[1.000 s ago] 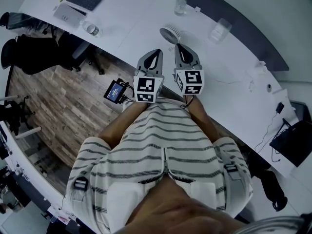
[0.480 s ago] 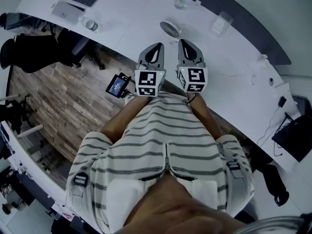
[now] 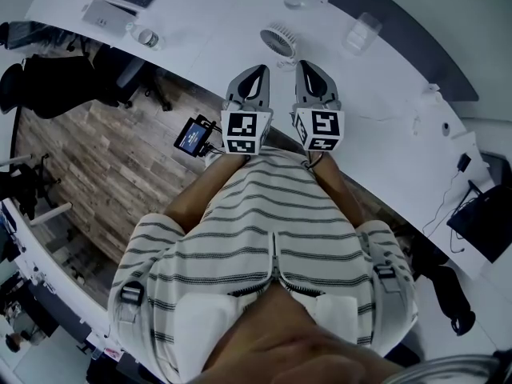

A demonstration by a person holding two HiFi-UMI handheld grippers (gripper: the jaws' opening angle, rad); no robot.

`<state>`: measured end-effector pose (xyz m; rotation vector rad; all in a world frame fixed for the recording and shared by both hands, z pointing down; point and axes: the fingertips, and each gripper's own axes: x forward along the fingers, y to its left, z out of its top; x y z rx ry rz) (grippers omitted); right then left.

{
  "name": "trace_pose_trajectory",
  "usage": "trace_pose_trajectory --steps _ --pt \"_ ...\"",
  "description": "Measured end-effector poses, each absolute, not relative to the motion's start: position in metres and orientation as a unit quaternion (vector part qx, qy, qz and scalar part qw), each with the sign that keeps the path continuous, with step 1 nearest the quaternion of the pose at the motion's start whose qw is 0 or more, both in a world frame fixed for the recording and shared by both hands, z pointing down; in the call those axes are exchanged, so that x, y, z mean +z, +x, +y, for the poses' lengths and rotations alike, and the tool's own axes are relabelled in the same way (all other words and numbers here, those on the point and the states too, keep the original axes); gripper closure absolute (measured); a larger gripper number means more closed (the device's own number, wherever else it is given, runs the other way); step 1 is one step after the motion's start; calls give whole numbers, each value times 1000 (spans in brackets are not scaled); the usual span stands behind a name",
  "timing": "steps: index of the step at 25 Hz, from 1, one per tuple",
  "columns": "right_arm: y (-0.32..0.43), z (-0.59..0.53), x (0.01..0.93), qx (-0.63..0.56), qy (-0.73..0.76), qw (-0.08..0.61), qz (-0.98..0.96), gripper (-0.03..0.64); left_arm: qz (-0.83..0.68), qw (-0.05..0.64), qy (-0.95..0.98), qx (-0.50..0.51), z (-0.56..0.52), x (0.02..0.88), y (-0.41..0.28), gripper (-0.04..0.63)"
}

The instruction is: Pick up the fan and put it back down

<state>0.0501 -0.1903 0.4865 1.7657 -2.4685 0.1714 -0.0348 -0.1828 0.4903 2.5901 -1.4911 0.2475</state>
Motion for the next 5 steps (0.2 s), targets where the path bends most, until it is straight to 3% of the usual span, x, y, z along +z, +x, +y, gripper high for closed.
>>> trace_pose_trajectory --steps 5 --pt "52 -187 486 56 580 50 -811 606 -498 69 860 82 -182 490 -33 589"
